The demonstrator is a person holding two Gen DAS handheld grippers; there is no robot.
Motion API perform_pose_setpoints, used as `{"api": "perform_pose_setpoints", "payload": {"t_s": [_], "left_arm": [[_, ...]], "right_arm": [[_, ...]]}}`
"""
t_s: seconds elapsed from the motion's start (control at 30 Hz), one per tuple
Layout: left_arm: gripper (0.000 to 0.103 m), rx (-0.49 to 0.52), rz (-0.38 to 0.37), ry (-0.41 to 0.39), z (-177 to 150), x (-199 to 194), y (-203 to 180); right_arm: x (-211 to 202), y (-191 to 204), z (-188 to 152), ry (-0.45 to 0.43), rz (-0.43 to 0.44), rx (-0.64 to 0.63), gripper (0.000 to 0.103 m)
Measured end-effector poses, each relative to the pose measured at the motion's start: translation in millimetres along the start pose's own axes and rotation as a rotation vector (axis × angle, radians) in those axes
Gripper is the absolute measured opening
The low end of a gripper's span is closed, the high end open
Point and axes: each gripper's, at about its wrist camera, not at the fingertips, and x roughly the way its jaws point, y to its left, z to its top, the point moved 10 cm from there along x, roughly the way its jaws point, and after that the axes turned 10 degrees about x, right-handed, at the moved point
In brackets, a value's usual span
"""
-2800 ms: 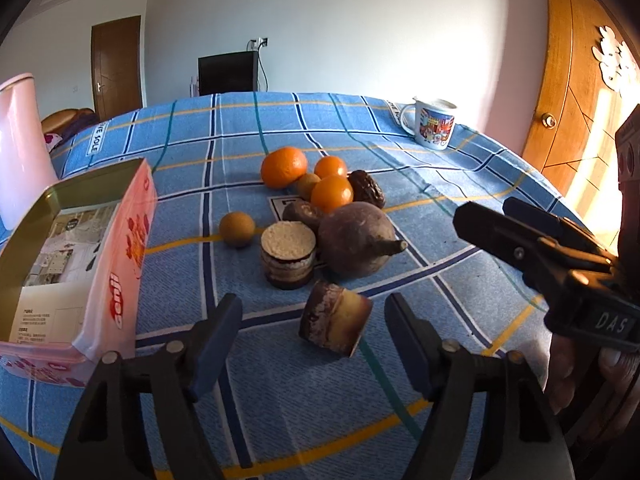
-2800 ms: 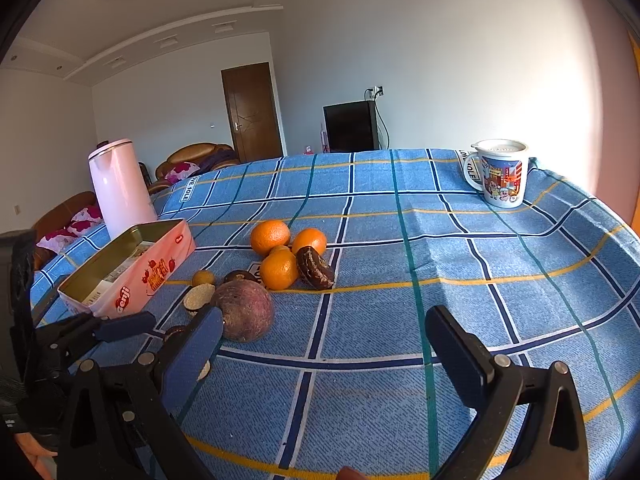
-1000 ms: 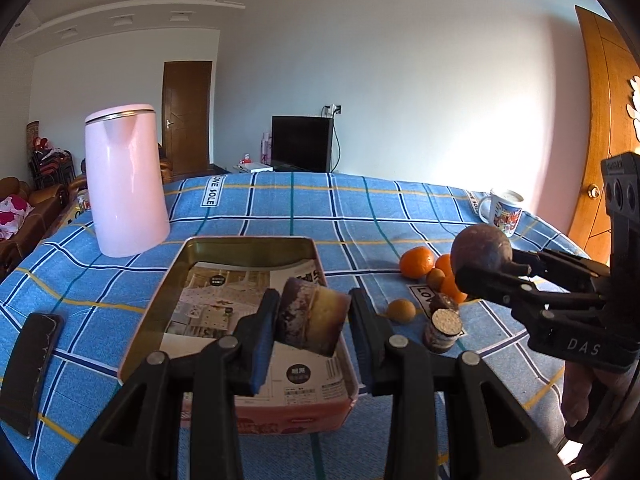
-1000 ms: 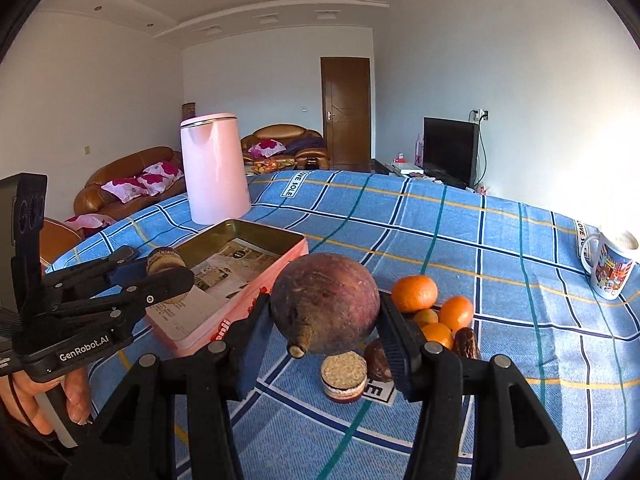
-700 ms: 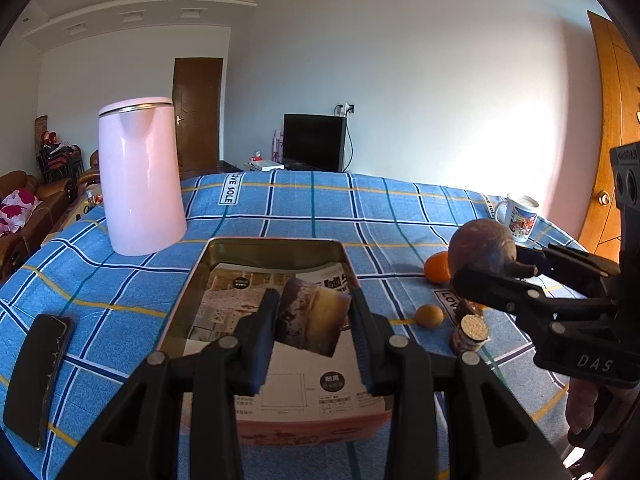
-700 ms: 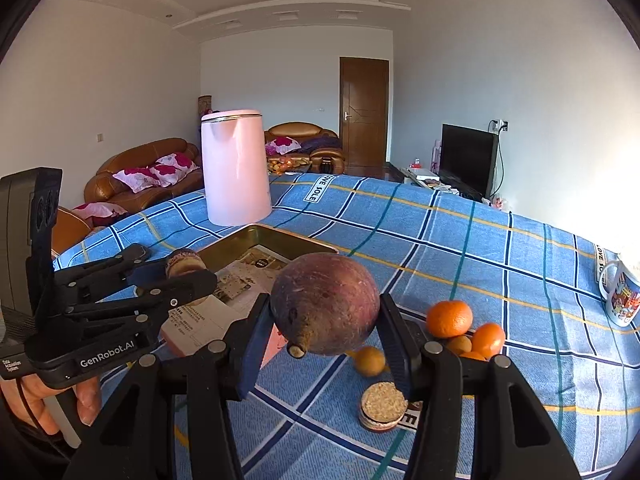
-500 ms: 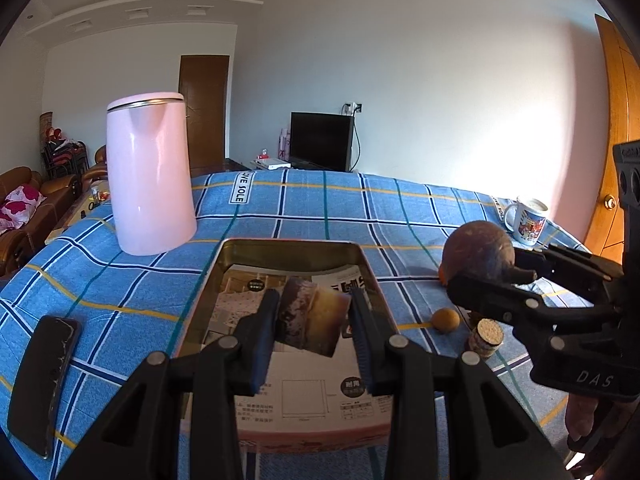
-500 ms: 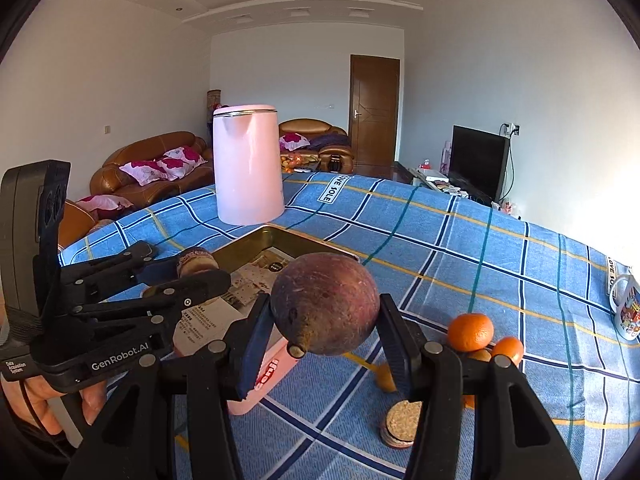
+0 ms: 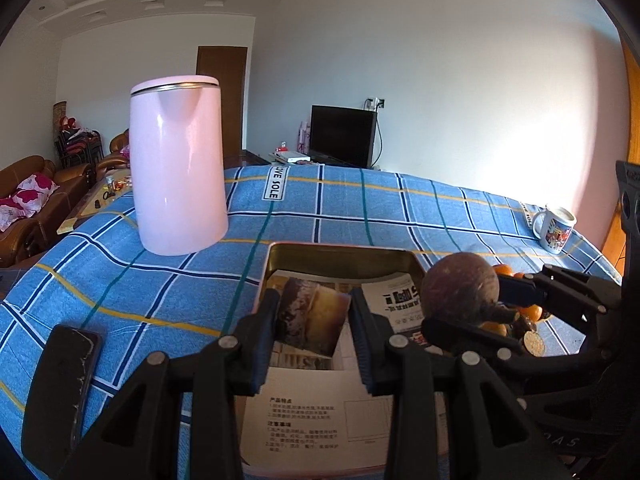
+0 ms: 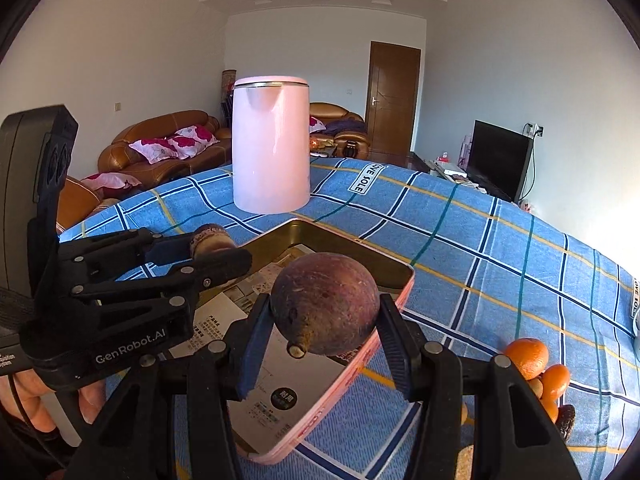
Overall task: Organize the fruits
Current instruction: 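Lower the brown snack into the tin with the left gripper while the right gripper drops the purple fruit in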
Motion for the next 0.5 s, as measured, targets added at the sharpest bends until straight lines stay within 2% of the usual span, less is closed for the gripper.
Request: {"api": "perform_pose_setpoints", "payload": {"t_s": [0.5], "left_arm": [[0.037, -0.002, 0.018, 0.059, -6, 20, 10]], "right_arm": [[35, 20, -22, 0.120, 0.011, -0.028, 0.054]]}}
